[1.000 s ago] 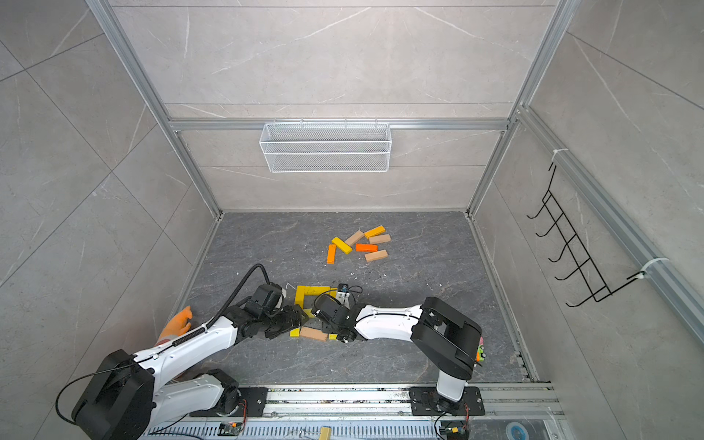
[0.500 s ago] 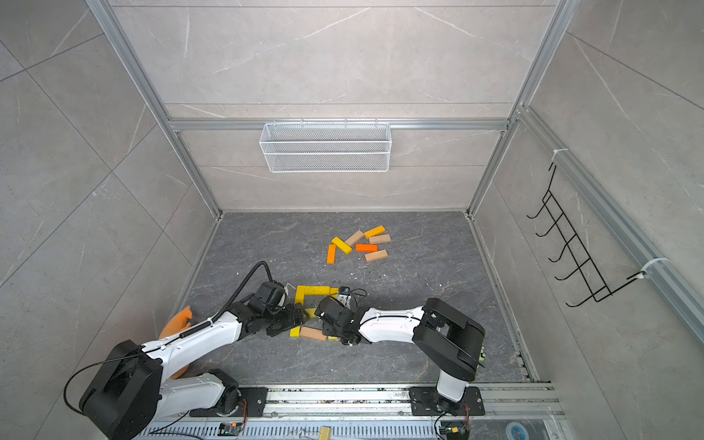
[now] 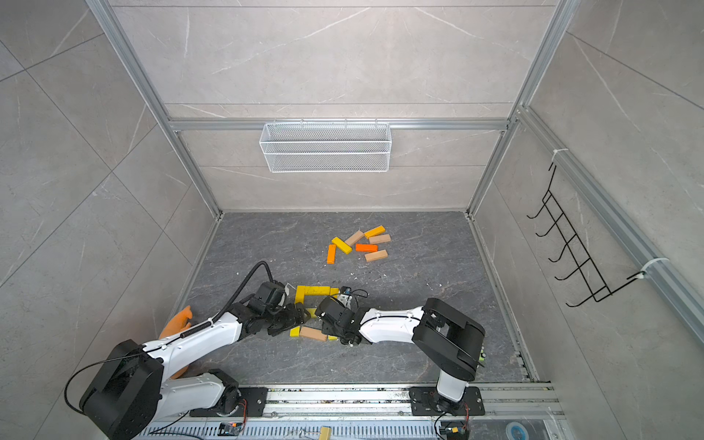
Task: Assemble the number 8 with building blocks
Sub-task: Adjust the building block at the center of the board.
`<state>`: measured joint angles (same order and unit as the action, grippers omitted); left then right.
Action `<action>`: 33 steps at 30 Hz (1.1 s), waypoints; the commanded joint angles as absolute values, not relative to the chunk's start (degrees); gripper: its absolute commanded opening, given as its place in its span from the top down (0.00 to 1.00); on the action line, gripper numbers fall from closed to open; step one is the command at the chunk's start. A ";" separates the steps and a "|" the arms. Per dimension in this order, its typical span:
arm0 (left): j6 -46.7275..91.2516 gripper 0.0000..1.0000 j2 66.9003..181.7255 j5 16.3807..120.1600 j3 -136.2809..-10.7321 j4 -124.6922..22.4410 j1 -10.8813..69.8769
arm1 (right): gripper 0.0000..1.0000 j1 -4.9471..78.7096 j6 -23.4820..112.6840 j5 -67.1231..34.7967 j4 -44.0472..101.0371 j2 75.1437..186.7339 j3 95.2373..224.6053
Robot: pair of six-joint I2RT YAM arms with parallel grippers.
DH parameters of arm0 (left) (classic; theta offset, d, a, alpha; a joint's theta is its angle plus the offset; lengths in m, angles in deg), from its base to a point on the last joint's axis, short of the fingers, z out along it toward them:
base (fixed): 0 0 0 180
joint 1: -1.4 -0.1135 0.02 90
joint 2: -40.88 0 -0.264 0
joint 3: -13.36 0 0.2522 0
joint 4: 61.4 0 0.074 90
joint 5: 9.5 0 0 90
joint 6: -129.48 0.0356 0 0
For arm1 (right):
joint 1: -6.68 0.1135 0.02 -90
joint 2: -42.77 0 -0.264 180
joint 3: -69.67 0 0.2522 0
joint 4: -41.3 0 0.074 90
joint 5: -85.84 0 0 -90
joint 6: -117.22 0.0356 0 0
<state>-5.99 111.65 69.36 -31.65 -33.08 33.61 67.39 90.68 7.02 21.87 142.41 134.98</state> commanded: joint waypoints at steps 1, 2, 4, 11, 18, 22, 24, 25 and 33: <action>-6.29 0.18 110.80 68.39 -31.70 -32.40 33.50 | 0.55 67.32 91.92 9.40 21.21 140.66 133.79; -6.23 0.18 110.17 69.20 -31.92 -31.29 33.48 | 0.55 67.32 91.58 9.82 20.75 140.16 133.88; -5.29 0.18 108.91 71.16 -32.68 -28.71 33.48 | 0.55 67.44 90.26 10.74 19.39 139.07 134.07; -3.85 0.17 106.76 73.23 -34.26 -24.60 32.44 | 0.55 69.81 82.12 11.48 16.23 134.74 135.27; -2.97 0.17 105.15 72.72 -34.62 -23.16 28.82 | 0.63 70.42 74.19 2.64 16.85 134.44 137.33; -2.87 0.17 103.69 72.20 -34.16 -22.51 26.95 | 0.79 70.44 73.30 2.48 16.58 136.96 140.18; -2.75 0.18 103.07 72.05 -34.16 -21.86 26.40 | 0.82 70.43 73.15 1.63 17.16 139.20 141.86; -2.62 0.18 102.81 71.98 -34.08 -21.70 26.14 | 0.83 70.47 73.12 1.31 17.44 140.58 142.79; -1.94 0.18 102.10 71.36 -33.94 -20.85 25.11 | 0.87 70.41 73.05 -1.08 18.72 147.98 148.25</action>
